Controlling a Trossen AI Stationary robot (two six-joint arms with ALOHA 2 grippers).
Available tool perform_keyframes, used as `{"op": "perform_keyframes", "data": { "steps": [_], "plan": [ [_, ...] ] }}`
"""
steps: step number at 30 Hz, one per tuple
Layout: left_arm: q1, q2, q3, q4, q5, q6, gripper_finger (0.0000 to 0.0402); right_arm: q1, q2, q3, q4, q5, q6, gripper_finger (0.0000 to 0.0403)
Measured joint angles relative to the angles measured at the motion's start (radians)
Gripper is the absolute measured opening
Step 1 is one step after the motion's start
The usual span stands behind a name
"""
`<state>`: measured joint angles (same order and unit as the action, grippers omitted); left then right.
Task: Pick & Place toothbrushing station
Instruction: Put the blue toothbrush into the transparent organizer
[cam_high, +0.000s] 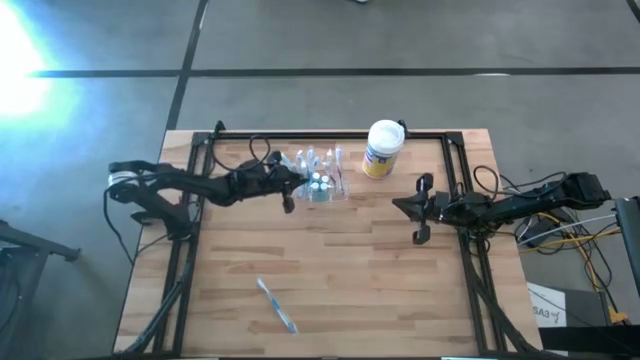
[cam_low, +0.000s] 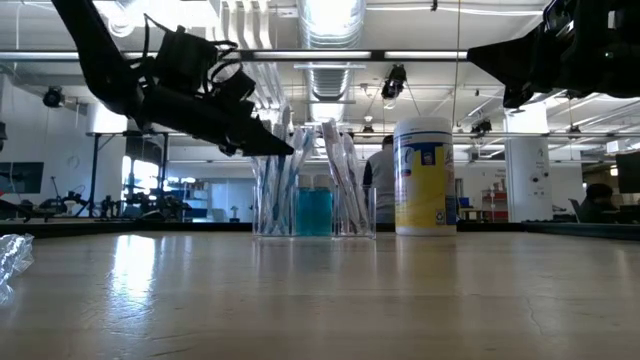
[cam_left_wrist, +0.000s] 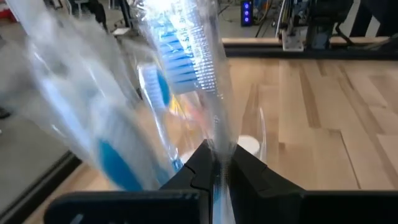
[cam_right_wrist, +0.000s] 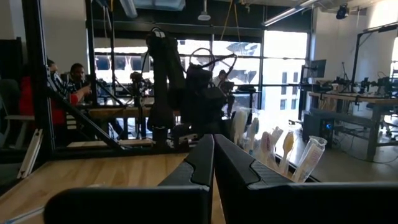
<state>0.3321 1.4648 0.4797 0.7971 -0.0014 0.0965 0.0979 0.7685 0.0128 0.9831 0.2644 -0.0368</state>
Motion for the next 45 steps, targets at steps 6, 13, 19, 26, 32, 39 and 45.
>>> {"op": "perform_keyframes", "data": {
  "steps": [6,13,19,26,32,39,45],
  "plan": [
    [0.0,0.05,-0.003,0.002,-0.009,-0.009,0.0025,0.0,0.0,0.0,0.0,0.0,0.0,0.0008],
    [0.0,0.051,-0.006,0.0,0.002,-0.022,0.0043,0.0,0.0,0.0,0.0,-0.001,0.003,0.0008],
    [0.0,-0.002,-0.009,-0.026,0.048,-0.027,0.0103,0.0,0.0,0.0,0.0,-0.002,0.003,0.0008],
    [0.0,-0.096,-0.009,-0.093,0.119,-0.015,0.0178,0.0,0.0,0.0,-0.002,-0.002,0.003,0.0008],
    [0.0,-0.26,-0.01,-0.192,0.128,-0.009,0.0212,0.0,0.0,0.0,-0.006,-0.002,0.003,0.0008],
    [-0.001,-0.6,-0.008,-0.439,0.458,0.001,0.0192,0.0,0.0,0.0,-0.007,-0.002,0.003,0.0008],
    [-0.001,-0.955,-0.009,-0.707,0.481,0.024,0.0102,0.0,0.0,0.0,-0.007,-0.002,0.008,0.0008]
  ]
}}
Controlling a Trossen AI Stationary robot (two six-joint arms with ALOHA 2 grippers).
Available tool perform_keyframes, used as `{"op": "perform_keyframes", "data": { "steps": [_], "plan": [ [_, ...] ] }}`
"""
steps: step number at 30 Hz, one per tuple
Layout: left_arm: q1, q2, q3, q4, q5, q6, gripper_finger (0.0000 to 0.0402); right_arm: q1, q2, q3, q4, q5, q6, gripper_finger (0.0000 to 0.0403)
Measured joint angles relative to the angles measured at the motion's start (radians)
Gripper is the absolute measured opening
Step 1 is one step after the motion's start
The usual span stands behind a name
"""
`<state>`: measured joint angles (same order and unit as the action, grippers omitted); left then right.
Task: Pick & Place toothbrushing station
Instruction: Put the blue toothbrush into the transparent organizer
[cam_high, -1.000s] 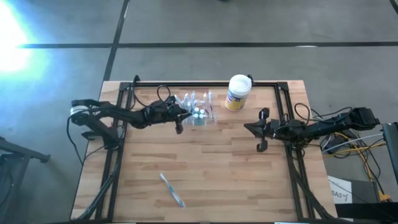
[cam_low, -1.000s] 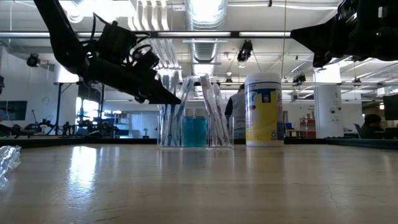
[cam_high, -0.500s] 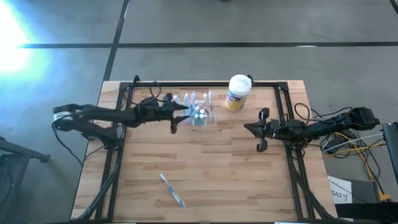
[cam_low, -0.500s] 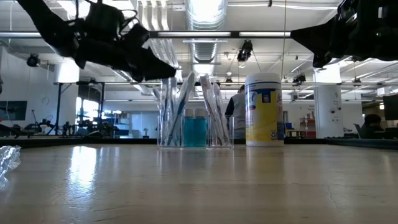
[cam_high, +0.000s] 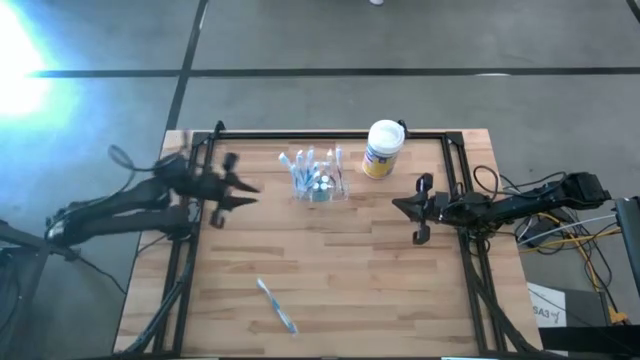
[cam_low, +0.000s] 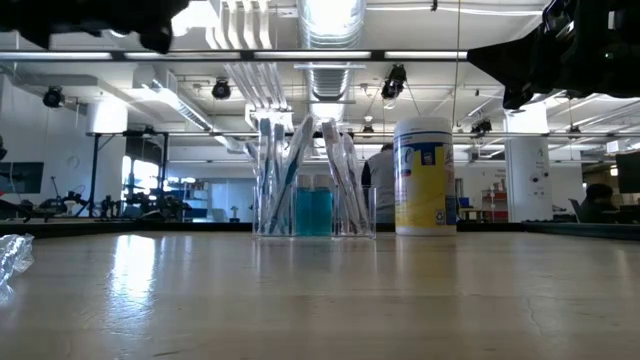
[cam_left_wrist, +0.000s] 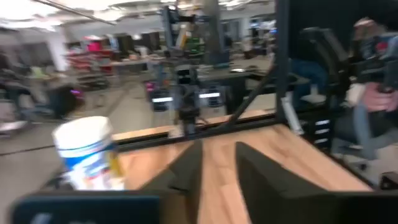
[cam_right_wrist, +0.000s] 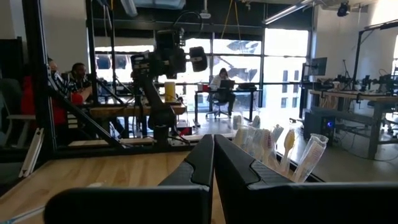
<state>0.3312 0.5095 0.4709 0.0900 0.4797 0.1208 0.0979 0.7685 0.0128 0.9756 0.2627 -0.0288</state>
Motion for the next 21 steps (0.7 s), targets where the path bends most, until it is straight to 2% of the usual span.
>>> {"op": "perform_keyframes", "data": {
  "steps": [4,9,15,21],
  "plan": [
    [0.0,-0.184,-0.003,-0.203,-0.097,0.019,0.0015,0.0,0.0,0.0,0.0,0.0,0.008,0.0008],
    [0.001,-0.326,-0.066,-0.247,-0.125,-0.046,0.0006,0.0,0.0,0.0,0.001,0.0,0.009,0.0008],
    [0.0,-0.403,-0.185,-0.087,-0.174,-0.13,0.0004,0.0,0.0,0.0,0.001,0.001,0.012,0.0008],
    [0.0,-0.462,-0.305,-0.026,-0.21,-0.132,0.0003,0.0,0.0,0.0,-0.001,-0.008,0.03,0.0008]
  ]
}}
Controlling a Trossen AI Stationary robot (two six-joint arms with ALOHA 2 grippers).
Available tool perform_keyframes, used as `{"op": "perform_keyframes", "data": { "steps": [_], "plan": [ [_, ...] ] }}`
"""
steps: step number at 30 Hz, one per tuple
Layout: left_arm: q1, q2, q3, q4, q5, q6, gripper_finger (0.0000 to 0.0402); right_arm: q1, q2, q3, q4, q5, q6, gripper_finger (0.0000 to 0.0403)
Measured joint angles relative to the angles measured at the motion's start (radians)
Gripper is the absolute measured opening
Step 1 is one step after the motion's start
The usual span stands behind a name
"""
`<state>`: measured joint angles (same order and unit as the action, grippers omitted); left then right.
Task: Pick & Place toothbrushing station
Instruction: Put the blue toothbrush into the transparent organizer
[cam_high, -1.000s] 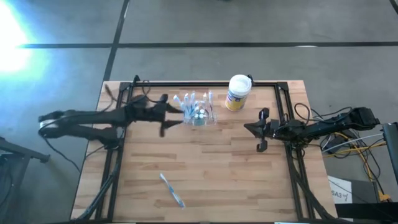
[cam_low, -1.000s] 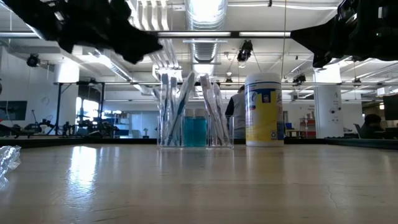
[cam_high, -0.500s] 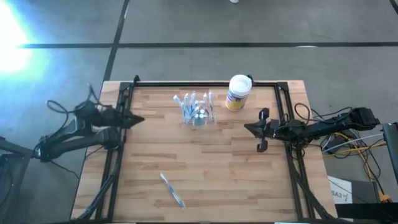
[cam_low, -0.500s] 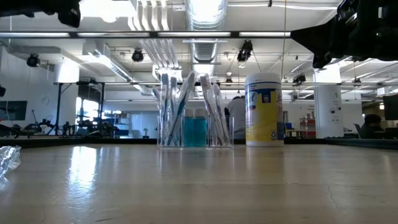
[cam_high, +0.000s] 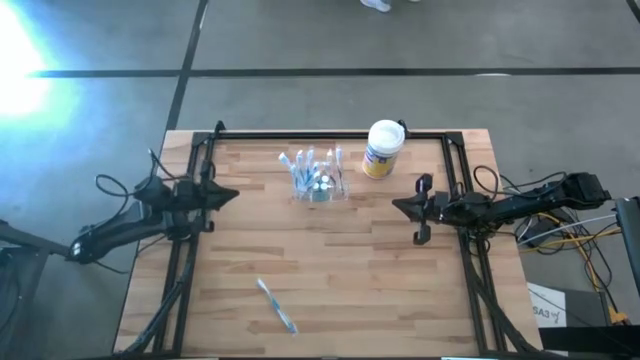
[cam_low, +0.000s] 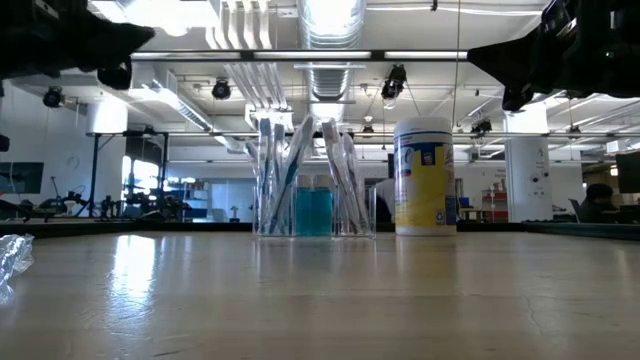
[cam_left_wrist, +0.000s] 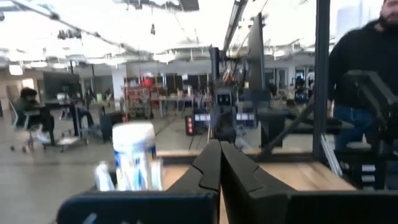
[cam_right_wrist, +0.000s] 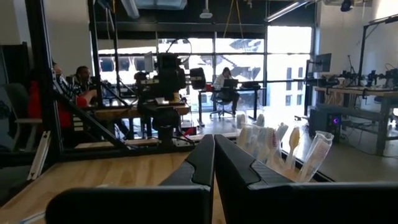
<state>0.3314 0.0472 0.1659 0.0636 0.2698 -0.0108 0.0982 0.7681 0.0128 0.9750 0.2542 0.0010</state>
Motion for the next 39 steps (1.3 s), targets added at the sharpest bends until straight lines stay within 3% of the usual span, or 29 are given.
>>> {"op": "perform_keyframes", "data": {
  "steps": [7,13,20,33,39],
  "plan": [
    [0.0,-0.047,-0.069,0.003,-0.003,-0.006,0.0002,0.004,0.0,0.019,-0.041,-0.001,0.051,0.0008],
    [0.0,-0.047,-0.122,-0.001,0.0,0.031,0.0003,0.068,0.068,0.219,-0.315,0.011,0.082,0.0008],
    [0.001,-0.047,-0.135,0.005,0.006,0.037,0.0004,0.17,0.39,0.531,-0.463,0.121,0.068,0.0008],
    [0.001,-0.047,-0.036,0.007,-0.011,0.036,0.0015,0.248,0.913,1.205,-1.075,0.12,0.298,0.0008],
    [0.001,-0.047,-0.037,0.003,-0.01,0.03,0.0009,0.276,1.132,1.483,-1.24,0.111,0.322,0.0008]
  ]
}}
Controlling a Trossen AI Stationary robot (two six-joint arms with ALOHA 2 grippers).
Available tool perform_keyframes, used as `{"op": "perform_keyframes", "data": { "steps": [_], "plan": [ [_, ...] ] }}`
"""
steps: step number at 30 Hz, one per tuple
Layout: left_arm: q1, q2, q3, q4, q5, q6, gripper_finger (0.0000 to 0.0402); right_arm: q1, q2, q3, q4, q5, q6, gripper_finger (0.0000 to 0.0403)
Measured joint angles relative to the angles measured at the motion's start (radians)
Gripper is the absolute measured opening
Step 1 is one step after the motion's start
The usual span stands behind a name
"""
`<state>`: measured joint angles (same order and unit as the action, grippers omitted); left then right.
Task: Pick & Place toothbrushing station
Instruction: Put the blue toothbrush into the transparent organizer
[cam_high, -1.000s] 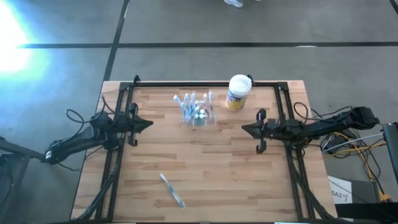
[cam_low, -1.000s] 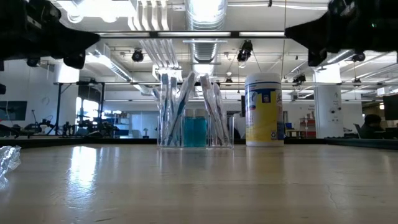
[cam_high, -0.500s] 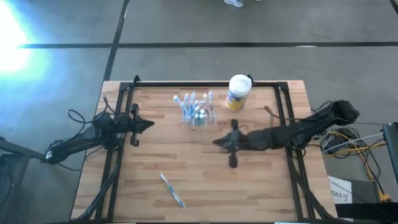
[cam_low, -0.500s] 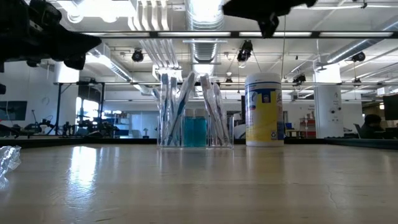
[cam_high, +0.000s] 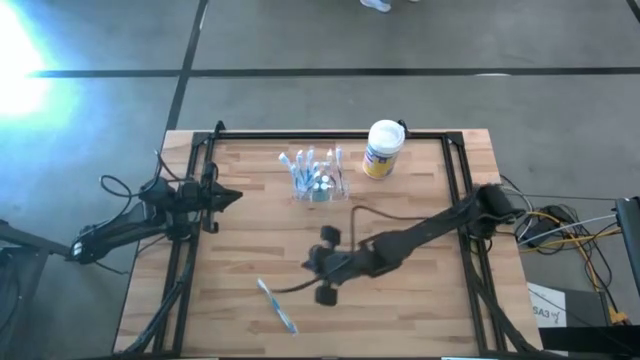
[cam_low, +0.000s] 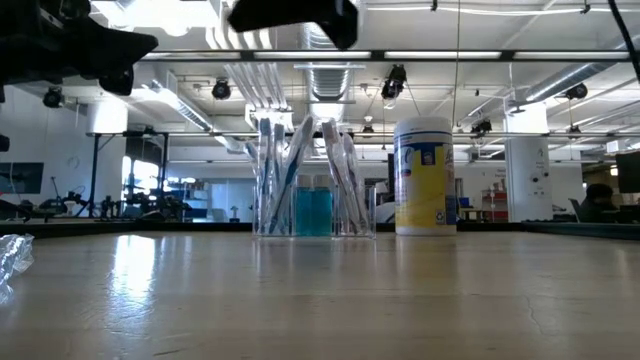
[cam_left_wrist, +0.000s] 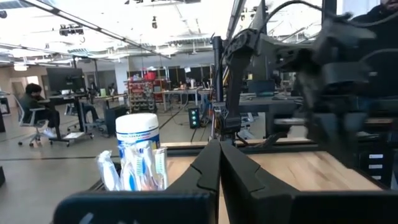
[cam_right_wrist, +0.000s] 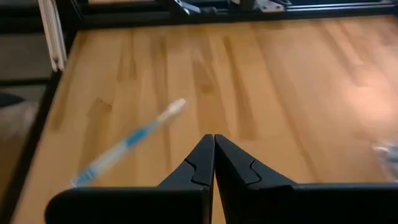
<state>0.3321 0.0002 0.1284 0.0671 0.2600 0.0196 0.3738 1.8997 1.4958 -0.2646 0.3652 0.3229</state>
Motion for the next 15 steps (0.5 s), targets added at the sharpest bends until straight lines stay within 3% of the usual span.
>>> {"op": "perform_keyframes", "data": {
  "steps": [9,15],
  "plan": [
    [0.0,0.0,-0.012,-0.006,0.004,-0.061,0.0018,-0.003,0.301,0.34,-0.067,-0.107,0.239,0.0017],
    [0.0,0.0,-0.018,-0.011,0.01,-0.076,0.0014,-0.011,0.522,0.637,-0.309,-0.161,0.38,0.0096]
  ]
}}
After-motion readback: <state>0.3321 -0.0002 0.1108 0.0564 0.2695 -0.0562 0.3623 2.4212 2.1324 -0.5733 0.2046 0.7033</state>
